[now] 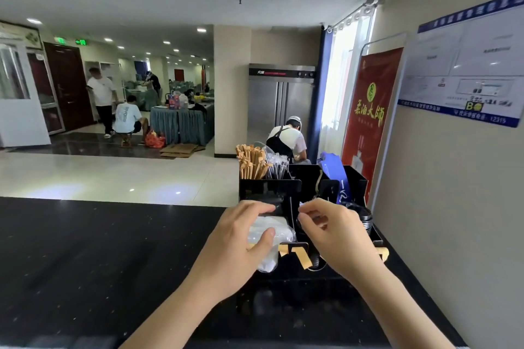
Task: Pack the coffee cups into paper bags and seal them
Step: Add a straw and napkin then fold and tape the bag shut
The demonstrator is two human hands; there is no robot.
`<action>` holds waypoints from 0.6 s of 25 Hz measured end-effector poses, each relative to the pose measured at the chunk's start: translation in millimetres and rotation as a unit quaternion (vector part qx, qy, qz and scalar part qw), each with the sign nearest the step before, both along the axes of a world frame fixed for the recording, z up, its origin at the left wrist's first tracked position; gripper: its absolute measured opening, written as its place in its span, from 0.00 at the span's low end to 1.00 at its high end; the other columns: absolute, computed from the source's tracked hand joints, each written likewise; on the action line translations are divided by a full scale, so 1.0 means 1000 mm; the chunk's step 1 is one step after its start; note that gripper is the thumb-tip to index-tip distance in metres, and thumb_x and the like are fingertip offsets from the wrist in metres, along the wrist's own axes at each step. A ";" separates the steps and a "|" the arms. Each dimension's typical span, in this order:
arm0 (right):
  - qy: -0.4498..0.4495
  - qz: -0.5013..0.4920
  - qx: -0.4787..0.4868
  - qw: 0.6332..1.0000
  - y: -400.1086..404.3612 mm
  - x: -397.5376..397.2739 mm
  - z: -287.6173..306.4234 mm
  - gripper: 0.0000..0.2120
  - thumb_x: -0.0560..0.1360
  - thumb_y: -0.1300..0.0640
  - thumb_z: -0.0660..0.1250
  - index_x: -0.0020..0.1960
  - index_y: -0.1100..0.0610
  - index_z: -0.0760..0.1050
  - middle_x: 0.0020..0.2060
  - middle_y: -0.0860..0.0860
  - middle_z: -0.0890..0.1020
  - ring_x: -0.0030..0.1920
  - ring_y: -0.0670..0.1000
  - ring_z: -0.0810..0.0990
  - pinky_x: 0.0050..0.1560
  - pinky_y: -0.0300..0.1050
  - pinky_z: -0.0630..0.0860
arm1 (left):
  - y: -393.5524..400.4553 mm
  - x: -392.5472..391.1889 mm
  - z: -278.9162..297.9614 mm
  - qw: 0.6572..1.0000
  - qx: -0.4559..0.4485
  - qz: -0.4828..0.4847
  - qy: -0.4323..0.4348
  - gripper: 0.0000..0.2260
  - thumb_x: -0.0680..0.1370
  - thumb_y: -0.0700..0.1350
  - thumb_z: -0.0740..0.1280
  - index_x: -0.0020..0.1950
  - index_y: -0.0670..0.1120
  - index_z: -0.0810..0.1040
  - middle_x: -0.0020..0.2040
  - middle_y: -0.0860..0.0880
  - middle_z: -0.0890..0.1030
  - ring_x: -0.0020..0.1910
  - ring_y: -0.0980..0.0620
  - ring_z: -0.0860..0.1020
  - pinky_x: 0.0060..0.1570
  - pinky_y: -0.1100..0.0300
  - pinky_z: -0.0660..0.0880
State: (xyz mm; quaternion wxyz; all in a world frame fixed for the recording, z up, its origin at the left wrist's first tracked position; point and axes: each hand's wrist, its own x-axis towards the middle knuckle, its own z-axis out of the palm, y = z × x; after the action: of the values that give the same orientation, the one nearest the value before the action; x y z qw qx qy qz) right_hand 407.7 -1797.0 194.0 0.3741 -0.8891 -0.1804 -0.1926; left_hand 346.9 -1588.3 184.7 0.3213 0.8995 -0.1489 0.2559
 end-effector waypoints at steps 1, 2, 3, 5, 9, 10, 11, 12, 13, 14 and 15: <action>0.001 -0.004 0.005 1.000 0.003 0.012 0.001 0.06 0.79 0.51 0.69 0.53 0.47 0.83 0.41 0.38 0.84 0.44 0.37 0.82 0.50 0.39 0.80 | -0.001 0.012 -0.001 1.000 -0.011 0.003 0.005 0.16 0.82 0.52 0.64 0.70 0.59 0.72 0.65 0.68 0.71 0.68 0.67 0.66 0.59 0.79 0.61; 0.001 -0.008 0.008 1.000 0.006 0.025 0.001 0.05 0.79 0.51 0.69 0.53 0.47 0.83 0.40 0.38 0.84 0.43 0.38 0.82 0.49 0.42 0.81 | -0.003 0.024 -0.002 1.000 -0.020 0.004 0.012 0.16 0.83 0.52 0.64 0.71 0.58 0.71 0.65 0.67 0.71 0.67 0.66 0.66 0.59 0.78 0.62; 0.000 -0.012 0.011 1.000 0.010 0.036 0.002 0.05 0.79 0.51 0.69 0.52 0.47 0.83 0.40 0.39 0.84 0.42 0.39 0.82 0.49 0.44 0.81 | -0.003 0.034 -0.002 0.999 -0.028 0.005 0.019 0.17 0.83 0.51 0.64 0.72 0.58 0.71 0.66 0.66 0.71 0.67 0.65 0.66 0.60 0.75 0.63; 0.002 -0.024 0.021 0.999 0.015 0.059 0.003 0.05 0.79 0.51 0.69 0.51 0.48 0.83 0.39 0.40 0.84 0.41 0.41 0.82 0.48 0.47 0.82 | -0.004 0.056 -0.001 0.999 -0.040 0.005 0.035 0.18 0.84 0.50 0.63 0.73 0.56 0.70 0.66 0.63 0.72 0.68 0.62 0.66 0.65 0.66 0.66; 0.008 -0.052 0.031 0.998 0.027 0.101 0.004 0.05 0.78 0.50 0.69 0.50 0.49 0.83 0.39 0.41 0.84 0.43 0.44 0.83 0.48 0.50 0.82 | -0.007 0.096 0.002 0.996 -0.053 -0.005 0.067 0.20 0.84 0.48 0.63 0.76 0.54 0.68 0.73 0.56 0.70 0.67 0.57 0.71 0.64 0.59 0.71; 0.007 -0.054 0.031 0.998 0.030 0.110 0.005 0.05 0.78 0.50 0.69 0.51 0.49 0.83 0.40 0.41 0.84 0.44 0.45 0.83 0.49 0.50 0.82 | -0.009 0.105 0.004 0.996 -0.056 -0.007 0.073 0.21 0.84 0.48 0.63 0.77 0.54 0.67 0.74 0.55 0.70 0.64 0.56 0.73 0.61 0.60 0.72; 0.004 -0.057 0.028 0.998 0.034 0.118 0.006 0.06 0.78 0.49 0.69 0.52 0.49 0.83 0.41 0.42 0.84 0.45 0.46 0.83 0.49 0.49 0.82 | -0.010 0.113 0.005 0.995 -0.061 -0.008 0.079 0.21 0.84 0.48 0.62 0.77 0.53 0.66 0.74 0.54 0.70 0.61 0.56 0.75 0.59 0.60 0.73; 0.002 -0.059 0.021 0.998 0.038 0.125 0.007 0.08 0.78 0.49 0.69 0.53 0.50 0.83 0.42 0.43 0.85 0.46 0.47 0.83 0.50 0.48 0.81 | -0.012 0.120 0.007 0.994 -0.069 -0.007 0.086 0.22 0.84 0.48 0.62 0.78 0.53 0.65 0.74 0.52 0.71 0.57 0.56 0.77 0.56 0.60 0.73; 0.002 -0.061 0.013 0.998 0.042 0.132 0.008 0.09 0.78 0.48 0.69 0.54 0.51 0.83 0.43 0.44 0.85 0.47 0.48 0.83 0.49 0.48 0.81 | -0.014 0.126 0.009 0.993 -0.077 -0.005 0.094 0.22 0.84 0.47 0.61 0.79 0.53 0.64 0.72 0.49 0.72 0.55 0.54 0.78 0.54 0.59 0.73; 0.004 -0.064 0.004 0.998 0.047 0.139 0.010 0.10 0.78 0.47 0.69 0.55 0.52 0.83 0.44 0.46 0.85 0.47 0.49 0.83 0.49 0.49 0.81 | -0.016 0.132 0.010 0.991 -0.085 -0.002 0.103 0.22 0.85 0.46 0.61 0.79 0.53 0.63 0.71 0.46 0.74 0.56 0.50 0.79 0.55 0.56 0.73; 0.009 -0.068 -0.007 0.998 0.051 0.146 0.010 0.11 0.79 0.48 0.68 0.54 0.54 0.83 0.45 0.48 0.85 0.47 0.51 0.82 0.49 0.50 0.81 | -0.017 0.138 0.010 0.989 -0.091 -0.001 0.114 0.23 0.85 0.45 0.60 0.80 0.52 0.62 0.72 0.44 0.73 0.61 0.46 0.78 0.58 0.52 0.73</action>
State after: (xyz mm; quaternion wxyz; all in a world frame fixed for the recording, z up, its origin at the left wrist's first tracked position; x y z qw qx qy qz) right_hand 553.3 -1746.3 204.4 0.3558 -0.9035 -0.1169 -0.2082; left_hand 484.7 -1605.5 194.2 0.4169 0.8896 -0.0882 0.1644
